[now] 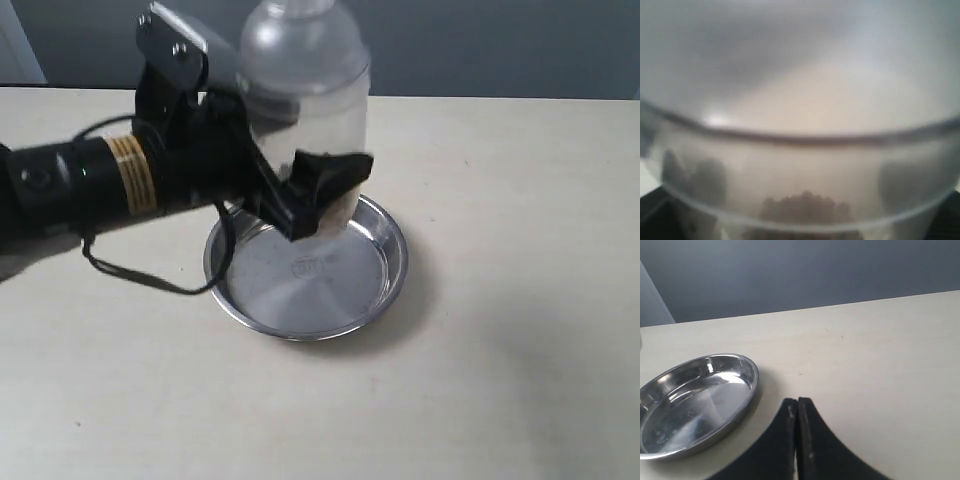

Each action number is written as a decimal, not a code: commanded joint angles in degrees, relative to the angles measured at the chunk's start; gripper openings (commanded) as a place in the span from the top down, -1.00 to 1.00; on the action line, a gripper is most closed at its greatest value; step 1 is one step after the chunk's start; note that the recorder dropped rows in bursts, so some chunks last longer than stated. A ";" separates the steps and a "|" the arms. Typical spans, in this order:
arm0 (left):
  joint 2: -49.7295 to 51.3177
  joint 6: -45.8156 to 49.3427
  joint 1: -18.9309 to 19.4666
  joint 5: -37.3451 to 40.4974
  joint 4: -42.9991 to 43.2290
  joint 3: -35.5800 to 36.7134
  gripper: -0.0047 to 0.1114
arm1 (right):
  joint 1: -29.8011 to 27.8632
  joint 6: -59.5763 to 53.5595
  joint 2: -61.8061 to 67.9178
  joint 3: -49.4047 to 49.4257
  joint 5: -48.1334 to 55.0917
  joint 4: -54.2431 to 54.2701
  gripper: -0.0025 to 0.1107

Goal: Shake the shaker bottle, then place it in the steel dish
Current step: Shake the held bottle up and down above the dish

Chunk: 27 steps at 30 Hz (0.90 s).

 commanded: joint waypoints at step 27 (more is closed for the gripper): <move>3.14 9.24 -5.42 -7.28 -13.26 5.43 0.92 | 0.01 -0.11 -0.22 0.07 -0.42 -0.34 0.97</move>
